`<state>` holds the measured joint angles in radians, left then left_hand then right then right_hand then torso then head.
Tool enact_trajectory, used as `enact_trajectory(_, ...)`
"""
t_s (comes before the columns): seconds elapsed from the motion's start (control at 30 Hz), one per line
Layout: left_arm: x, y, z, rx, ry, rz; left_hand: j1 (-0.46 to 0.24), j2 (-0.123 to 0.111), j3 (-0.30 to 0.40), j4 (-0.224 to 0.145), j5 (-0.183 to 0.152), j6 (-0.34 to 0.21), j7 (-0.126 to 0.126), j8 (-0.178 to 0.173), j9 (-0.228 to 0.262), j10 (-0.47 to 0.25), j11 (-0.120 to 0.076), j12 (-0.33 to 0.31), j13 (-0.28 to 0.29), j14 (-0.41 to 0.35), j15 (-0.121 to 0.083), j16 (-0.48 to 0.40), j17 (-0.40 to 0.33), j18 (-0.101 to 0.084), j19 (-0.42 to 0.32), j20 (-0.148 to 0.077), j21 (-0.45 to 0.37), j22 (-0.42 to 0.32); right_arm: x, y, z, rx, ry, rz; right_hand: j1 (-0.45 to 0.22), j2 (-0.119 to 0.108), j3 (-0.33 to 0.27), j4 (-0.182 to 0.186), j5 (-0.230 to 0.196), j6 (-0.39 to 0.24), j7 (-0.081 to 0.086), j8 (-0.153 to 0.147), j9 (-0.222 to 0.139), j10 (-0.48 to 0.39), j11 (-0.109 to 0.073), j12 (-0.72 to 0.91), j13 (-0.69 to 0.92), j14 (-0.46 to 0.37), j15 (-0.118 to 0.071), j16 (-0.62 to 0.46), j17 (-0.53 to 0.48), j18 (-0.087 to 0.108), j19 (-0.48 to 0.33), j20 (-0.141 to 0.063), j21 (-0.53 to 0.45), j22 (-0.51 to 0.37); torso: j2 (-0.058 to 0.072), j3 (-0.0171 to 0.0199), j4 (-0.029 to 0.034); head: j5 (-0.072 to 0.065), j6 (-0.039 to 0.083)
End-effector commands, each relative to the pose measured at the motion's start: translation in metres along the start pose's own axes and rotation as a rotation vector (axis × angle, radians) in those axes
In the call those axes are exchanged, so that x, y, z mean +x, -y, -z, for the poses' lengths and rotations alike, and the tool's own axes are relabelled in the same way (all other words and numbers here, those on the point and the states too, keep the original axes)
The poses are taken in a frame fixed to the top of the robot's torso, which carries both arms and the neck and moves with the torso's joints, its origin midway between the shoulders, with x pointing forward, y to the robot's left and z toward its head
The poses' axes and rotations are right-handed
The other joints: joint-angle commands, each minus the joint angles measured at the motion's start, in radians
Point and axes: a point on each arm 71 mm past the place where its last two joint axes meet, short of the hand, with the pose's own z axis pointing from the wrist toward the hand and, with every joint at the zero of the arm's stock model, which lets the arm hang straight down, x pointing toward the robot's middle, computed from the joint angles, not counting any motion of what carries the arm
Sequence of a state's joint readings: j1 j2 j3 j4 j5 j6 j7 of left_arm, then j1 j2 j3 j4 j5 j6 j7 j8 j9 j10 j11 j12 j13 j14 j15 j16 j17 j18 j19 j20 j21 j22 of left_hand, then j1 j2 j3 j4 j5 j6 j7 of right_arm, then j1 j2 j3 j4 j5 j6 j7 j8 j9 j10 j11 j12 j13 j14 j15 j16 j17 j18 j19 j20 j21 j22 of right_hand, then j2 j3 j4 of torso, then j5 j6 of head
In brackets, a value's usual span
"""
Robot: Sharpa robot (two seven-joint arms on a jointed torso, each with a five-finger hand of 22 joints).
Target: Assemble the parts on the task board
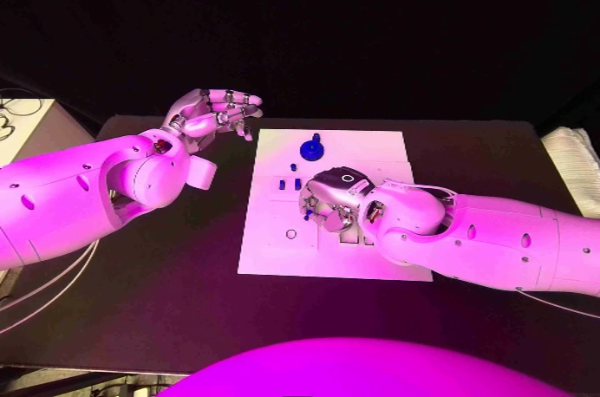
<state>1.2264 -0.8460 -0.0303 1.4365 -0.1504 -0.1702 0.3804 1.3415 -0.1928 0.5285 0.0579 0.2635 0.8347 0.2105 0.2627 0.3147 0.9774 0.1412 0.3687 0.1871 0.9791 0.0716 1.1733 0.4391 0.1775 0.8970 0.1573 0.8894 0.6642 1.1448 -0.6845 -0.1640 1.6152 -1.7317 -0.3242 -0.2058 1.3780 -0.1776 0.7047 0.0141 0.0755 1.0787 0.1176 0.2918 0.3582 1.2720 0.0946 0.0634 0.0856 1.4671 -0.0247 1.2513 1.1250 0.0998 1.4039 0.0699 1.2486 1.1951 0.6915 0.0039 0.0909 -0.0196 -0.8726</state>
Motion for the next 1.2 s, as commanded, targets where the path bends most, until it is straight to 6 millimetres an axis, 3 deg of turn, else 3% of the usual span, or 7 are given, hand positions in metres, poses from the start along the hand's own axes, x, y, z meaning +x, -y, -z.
enact_trajectory(0.03, 0.001, 0.001, 0.0, 0.003, -0.009, 0.01, 0.0, -0.001, -0.006, 0.003, 0.002, -0.002, 0.003, 0.004, -0.001, -0.005, 0.002, 0.006, 0.001, -0.007, -0.001, -0.006, -0.001, 0.006, 0.004, 0.006, -0.004, -0.001, 0.003, -0.001, -0.001, 0.002, -0.026, 0.032, -0.001, 0.009, 0.005, -0.002, 0.002, -0.001, 0.008, 0.005, 0.001, 0.044, -0.041, 0.003, 0.006, 0.028, -0.003, 0.001, -0.001, -0.016, -0.003, 0.003, -0.004, -0.001, 0.002, 0.0004, 0.0002, -0.001, 0.0)
enact_trajectory(0.5, 0.002, 0.001, 0.0, -0.002, -0.011, 0.011, 0.0, 0.0, -0.006, 0.004, 0.003, -0.004, 0.003, 0.006, -0.001, -0.008, 0.002, 0.009, 0.002, -0.007, -0.001, -0.006, -0.001, 0.006, 0.004, 0.007, -0.005, -0.002, 0.01, -0.011, -0.004, -0.017, -0.073, 0.092, -0.017, 0.002, 0.0, -0.008, 0.011, -0.013, 0.012, 0.003, 0.009, 0.028, -0.037, -0.001, 0.003, 0.027, 0.0, 0.003, -0.005, -0.014, -0.01, 0.006, -0.012, -0.008, 0.0, 0.0001, -0.0001, -0.003, 0.0)
enact_trajectory(0.7, 0.001, 0.0, 0.0, -0.004, -0.012, 0.011, 0.0, 0.0, -0.006, 0.004, 0.003, -0.004, 0.003, 0.006, -0.001, -0.008, 0.002, 0.009, 0.002, -0.007, -0.001, -0.006, -0.001, 0.006, 0.004, 0.007, -0.005, -0.002, 0.008, -0.013, -0.003, -0.033, -0.04, 0.08, -0.066, -0.043, -0.029, 0.002, 0.048, -0.066, 0.029, -0.03, 0.007, -0.067, -0.011, -0.004, -0.019, 0.024, 0.025, 0.012, -0.005, -0.001, -0.048, 0.021, -0.071, -0.065, 0.0, 0.0003, -0.0004, -0.003, 0.0)
enact_trajectory(0.87, 0.001, 0.0, 0.0, -0.006, -0.011, 0.01, 0.0, 0.0, -0.007, 0.005, 0.003, -0.005, 0.003, 0.007, -0.001, -0.01, 0.002, 0.011, 0.002, -0.007, -0.001, -0.006, -0.002, 0.006, 0.004, 0.007, -0.006, -0.002, 0.006, -0.009, -0.001, -0.024, -0.007, 0.073, -0.079, -0.073, -0.06, 0.006, 0.046, -0.104, 0.046, -0.058, 0.0, -0.189, 0.012, -0.001, -0.024, -0.024, 0.044, -0.062, -0.11, 0.028, -0.132, 0.043, -0.209, -0.2, -0.001, 0.0004, -0.0001, -0.004, 0.0)
enact_trajectory(0.93, 0.001, 0.0, 0.0, -0.007, -0.01, 0.01, 0.0, 0.0, -0.007, 0.005, 0.003, -0.005, 0.003, 0.007, -0.001, -0.01, 0.002, 0.011, 0.002, -0.007, -0.001, -0.006, -0.002, 0.006, 0.004, 0.007, -0.006, -0.002, 0.005, -0.009, -0.001, -0.022, 0.011, 0.07, -0.058, -0.071, -0.117, 0.003, 0.047, -0.146, 0.052, -0.089, -0.01, -0.271, 0.023, 0.002, -0.022, -0.067, 0.053, -0.109, -0.178, 0.047, -0.188, 0.055, -0.306, -0.288, 0.0, 0.0009, 0.0001, -0.006, 0.0)
enact_trajectory(1.07, 0.0, 0.0, 0.0, -0.012, -0.008, 0.009, 0.0, 0.0, -0.007, 0.005, 0.003, -0.006, 0.003, 0.007, -0.002, -0.011, 0.002, 0.011, 0.002, -0.007, -0.001, -0.006, -0.002, 0.006, 0.004, 0.007, -0.007, -0.003, 0.002, -0.008, 0.001, -0.023, 0.043, 0.063, 0.038, -0.04, -0.325, 0.047, 0.058, -0.195, 0.066, -0.132, -0.027, -0.377, 0.042, 0.038, -0.016, -0.128, 0.069, -0.128, -0.248, 0.069, -0.246, 0.072, -0.429, -0.39, 0.0, 0.0016, 0.0, -0.008, 0.0)
enact_trajectory(1.2, -0.001, -0.001, 0.0, -0.015, -0.007, 0.009, 0.0, 0.0, -0.007, 0.005, 0.003, -0.006, 0.003, 0.007, -0.002, -0.011, 0.002, 0.011, 0.002, -0.007, -0.001, -0.006, -0.002, 0.006, 0.004, 0.007, -0.007, -0.003, -0.001, -0.008, 0.006, -0.027, 0.07, 0.054, 0.1, -0.039, -0.385, 0.115, 0.066, -0.203, 0.06, -0.146, -0.032, -0.411, 0.043, 0.078, -0.014, -0.145, 0.072, -0.114, -0.27, 0.071, -0.245, 0.075, -0.455, -0.406, 0.0, 0.0011, 0.001, -0.011, 0.0)
